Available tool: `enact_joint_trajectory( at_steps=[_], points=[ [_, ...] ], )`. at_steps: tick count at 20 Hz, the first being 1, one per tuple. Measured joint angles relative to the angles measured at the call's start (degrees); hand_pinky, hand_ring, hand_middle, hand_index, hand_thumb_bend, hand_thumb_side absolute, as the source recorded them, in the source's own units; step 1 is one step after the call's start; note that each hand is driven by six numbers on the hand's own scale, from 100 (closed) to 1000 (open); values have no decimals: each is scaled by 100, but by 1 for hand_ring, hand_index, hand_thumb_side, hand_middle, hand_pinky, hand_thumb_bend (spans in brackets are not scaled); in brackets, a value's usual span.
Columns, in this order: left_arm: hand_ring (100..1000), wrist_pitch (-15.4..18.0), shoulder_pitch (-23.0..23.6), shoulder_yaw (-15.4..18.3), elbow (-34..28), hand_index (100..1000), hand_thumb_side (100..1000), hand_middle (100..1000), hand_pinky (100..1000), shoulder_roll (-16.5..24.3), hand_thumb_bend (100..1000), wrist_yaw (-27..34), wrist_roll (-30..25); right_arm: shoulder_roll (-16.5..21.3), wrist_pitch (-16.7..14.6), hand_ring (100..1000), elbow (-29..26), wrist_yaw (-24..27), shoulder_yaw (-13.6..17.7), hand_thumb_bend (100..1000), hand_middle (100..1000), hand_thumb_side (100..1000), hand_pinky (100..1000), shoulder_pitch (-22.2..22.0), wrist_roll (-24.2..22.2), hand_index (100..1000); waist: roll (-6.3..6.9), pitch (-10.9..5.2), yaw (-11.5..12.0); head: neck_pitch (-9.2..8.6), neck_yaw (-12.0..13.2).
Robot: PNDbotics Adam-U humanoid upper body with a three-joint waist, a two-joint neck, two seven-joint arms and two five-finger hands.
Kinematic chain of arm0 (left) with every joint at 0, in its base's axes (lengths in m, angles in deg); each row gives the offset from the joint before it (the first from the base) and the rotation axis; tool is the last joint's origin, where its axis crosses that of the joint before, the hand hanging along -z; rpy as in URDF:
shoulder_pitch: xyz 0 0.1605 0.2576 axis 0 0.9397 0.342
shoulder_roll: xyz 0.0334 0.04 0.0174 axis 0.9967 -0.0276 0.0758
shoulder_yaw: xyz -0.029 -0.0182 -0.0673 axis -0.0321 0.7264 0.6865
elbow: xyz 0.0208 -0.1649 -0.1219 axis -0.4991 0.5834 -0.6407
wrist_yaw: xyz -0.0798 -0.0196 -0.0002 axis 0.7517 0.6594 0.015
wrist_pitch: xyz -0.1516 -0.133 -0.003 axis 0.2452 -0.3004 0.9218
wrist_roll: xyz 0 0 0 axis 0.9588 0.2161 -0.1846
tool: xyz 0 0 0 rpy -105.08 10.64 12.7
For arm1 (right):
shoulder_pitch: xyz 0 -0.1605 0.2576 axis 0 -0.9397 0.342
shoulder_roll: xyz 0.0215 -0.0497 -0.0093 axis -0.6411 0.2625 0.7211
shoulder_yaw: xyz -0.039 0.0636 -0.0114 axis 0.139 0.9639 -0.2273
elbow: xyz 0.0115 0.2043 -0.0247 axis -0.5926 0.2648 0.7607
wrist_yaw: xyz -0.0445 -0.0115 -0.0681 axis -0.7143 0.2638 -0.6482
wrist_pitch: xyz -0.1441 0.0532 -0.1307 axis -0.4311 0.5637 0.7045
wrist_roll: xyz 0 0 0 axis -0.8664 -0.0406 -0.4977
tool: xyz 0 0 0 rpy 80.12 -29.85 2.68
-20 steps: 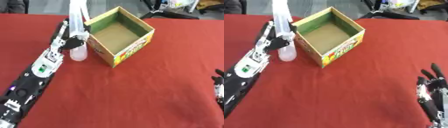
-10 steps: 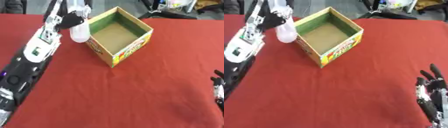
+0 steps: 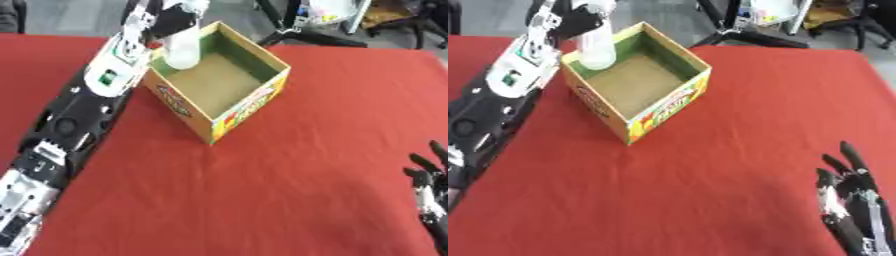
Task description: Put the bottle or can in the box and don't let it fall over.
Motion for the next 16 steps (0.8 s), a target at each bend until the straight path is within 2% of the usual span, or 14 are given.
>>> enact_joint_trajectory(
  at_steps=[2,5,7,8,9,10,11,13,16],
  points=[
    [300,124,-64,-39,233,331,195,190,158,-141,100,-141,8,-6,2,892,-3,18,-29,100,1000,470,808,30,-38,956,4,9,-27,-14,15],
    [368,230,-74,-91,455,391,100,252,246,-295,100,-351,8,-33,-5,892,-13,33,-36,100,1000,470,808,56,-73,956,31,11,-43,-18,15],
    [444,246,-47,-107,568,449,100,315,350,-364,100,-501,-2,-38,-11,892,-13,42,-38,100,1000,470,808,77,-87,956,53,11,-44,-46,1],
    [495,251,-9,-108,621,499,150,370,424,-386,173,-578,-7,-38,-12,892,-13,44,-38,100,1000,470,808,78,-90,956,61,11,-44,-58,-9],
    [599,260,32,-108,671,537,252,444,559,-407,339,-657,-8,-38,-12,892,-13,44,-38,100,1000,470,808,80,-90,956,69,11,-44,-61,-20],
    [650,282,68,-109,718,568,311,485,614,-427,427,-729,-7,-38,-12,892,-13,44,-38,100,1000,470,808,82,-90,956,74,11,-42,-61,-35],
    [751,315,101,-111,749,671,399,600,697,-443,561,-784,-11,-38,-12,892,-13,44,-38,100,1000,470,808,83,-90,956,76,11,-36,-62,-48],
    [852,408,165,-133,770,791,480,772,768,-468,681,-849,-50,-38,-11,892,-13,44,-38,100,1000,470,808,95,-91,956,77,11,-15,-62,-80],
    [933,548,239,-139,766,865,532,893,829,-469,734,-865,-151,-38,-11,892,-13,44,-36,100,1000,470,808,102,-91,956,83,10,13,-62,-116]
  ],
)
